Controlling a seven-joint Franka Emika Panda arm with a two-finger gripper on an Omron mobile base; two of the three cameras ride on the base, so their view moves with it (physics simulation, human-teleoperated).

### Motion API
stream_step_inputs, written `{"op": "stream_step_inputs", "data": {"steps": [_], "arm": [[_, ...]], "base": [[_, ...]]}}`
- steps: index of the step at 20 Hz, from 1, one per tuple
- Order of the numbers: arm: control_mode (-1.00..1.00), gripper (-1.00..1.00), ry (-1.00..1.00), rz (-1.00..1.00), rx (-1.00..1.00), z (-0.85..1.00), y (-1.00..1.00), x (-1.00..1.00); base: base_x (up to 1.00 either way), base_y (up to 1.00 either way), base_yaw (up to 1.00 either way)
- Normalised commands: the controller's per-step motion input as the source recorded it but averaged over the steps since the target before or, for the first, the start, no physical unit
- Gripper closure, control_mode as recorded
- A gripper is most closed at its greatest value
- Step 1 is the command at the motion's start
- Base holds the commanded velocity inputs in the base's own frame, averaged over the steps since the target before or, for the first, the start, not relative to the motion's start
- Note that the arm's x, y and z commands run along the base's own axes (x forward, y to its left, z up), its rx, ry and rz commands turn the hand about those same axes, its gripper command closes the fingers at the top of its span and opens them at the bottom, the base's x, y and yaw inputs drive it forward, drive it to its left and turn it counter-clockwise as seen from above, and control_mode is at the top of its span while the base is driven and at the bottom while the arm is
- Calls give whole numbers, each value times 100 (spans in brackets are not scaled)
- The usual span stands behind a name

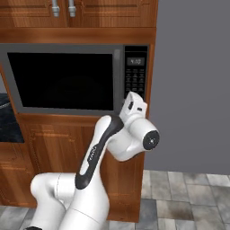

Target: Pick the eggplant from the sink and place it in the bowl. Then pick the bowl and place it in the microwave. Then close the microwave door and press the start button.

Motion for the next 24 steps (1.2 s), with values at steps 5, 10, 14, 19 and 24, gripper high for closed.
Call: {"op": "stream_step_inputs", "data": {"steps": [5, 10, 14, 19, 24], "arm": [[-100, -100, -17, 0, -7, -19, 0, 0], [-100, -100, -16, 0, -10, -28, 2, 7], [-100, -100, -10, -2, -8, -20, 0, 18], [-100, 100, -2, -3, 0, 0, 0, 28], [-100, 100, 0, -2, 0, -2, 0, 44]], "base": [[0, 0, 0], [0, 0, 0], [0, 0, 0], [0, 0, 0], [0, 0, 0]]}}
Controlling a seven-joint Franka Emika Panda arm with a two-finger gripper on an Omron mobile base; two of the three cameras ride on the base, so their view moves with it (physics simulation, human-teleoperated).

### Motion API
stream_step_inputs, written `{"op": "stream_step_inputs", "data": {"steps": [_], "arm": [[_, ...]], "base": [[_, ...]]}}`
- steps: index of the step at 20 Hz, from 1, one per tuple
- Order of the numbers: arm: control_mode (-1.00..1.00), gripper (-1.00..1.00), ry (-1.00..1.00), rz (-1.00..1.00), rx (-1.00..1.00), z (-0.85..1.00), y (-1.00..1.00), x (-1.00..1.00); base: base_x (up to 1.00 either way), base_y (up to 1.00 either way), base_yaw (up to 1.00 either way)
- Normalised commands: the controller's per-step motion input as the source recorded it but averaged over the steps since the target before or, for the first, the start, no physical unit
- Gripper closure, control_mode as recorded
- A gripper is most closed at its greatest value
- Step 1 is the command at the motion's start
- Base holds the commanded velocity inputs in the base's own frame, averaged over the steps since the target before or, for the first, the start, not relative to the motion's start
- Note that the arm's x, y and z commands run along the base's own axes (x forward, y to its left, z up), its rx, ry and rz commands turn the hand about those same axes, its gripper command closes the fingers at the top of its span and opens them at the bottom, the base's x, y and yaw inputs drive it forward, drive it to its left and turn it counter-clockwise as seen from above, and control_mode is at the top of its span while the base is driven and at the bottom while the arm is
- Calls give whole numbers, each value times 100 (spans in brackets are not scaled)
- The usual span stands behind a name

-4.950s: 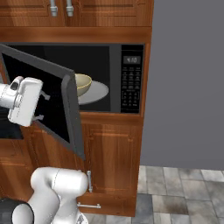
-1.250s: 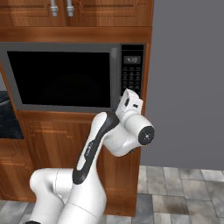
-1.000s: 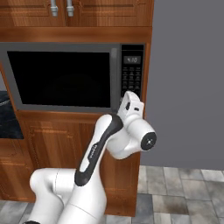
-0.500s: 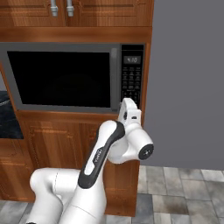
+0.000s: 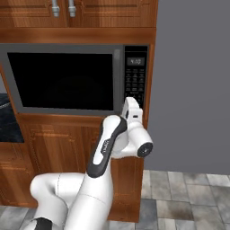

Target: Pick the eggplant from the sink and place it in the bowl. Then pick the bowl and place it in the microwave. Then close the microwave door and press the start button.

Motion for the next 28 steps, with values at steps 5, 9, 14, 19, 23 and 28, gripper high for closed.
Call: {"op": "stream_step_inputs", "data": {"steps": [5, 9, 14, 19, 23, 28], "arm": [[-100, 100, 0, 0, 0, -11, 0, 23], [-100, 100, 0, 0, 0, -7, 0, 30], [-100, 100, 0, 0, 0, -3, 0, 38], [-100, 100, 0, 0, 0, -16, -2, 33], [-100, 100, -1, 0, 0, -23, -14, 18], [-100, 100, -1, 0, 0, -11, -16, 27]], "base": [[0, 0, 0], [0, 0, 0], [0, 0, 0], [0, 0, 0], [0, 0, 0], [0, 0, 0]]}}
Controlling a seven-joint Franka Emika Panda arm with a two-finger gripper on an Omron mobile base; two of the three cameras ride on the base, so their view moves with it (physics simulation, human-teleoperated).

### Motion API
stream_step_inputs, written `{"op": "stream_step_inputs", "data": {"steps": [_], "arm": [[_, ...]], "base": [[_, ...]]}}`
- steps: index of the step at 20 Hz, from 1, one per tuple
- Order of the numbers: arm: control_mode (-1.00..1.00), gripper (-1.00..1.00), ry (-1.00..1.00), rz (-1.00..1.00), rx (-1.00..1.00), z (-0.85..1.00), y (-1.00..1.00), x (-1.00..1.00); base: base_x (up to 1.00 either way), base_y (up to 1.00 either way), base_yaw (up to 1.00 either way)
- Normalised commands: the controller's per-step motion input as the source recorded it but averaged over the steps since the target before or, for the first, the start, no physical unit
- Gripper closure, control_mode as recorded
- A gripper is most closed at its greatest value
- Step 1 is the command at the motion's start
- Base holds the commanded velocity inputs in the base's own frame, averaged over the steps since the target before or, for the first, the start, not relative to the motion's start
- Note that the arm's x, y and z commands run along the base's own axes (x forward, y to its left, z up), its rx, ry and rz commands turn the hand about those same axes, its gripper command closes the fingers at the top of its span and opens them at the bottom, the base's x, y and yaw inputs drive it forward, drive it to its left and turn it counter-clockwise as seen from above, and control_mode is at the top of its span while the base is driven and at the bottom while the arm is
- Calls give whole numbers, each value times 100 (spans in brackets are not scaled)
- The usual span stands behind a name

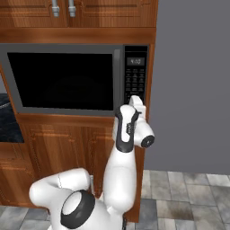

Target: Pick the eggplant from the sink and place it in the bowl. Then pick the bowl and place it in the microwave. Then close the microwave door and press the start button.

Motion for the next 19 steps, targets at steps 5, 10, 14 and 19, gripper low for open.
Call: {"op": "stream_step_inputs", "data": {"steps": [5, 10, 14, 19], "arm": [[-100, 100, 0, 0, 0, -5, -3, 45], [-100, 100, 0, 0, 0, -14, 0, 39], [-100, 100, 0, 0, 0, -10, 0, 12], [-100, 100, 0, 0, 0, 0, 0, 0]], "base": [[0, 0, 0], [0, 0, 0], [0, 0, 0], [0, 0, 0]]}}
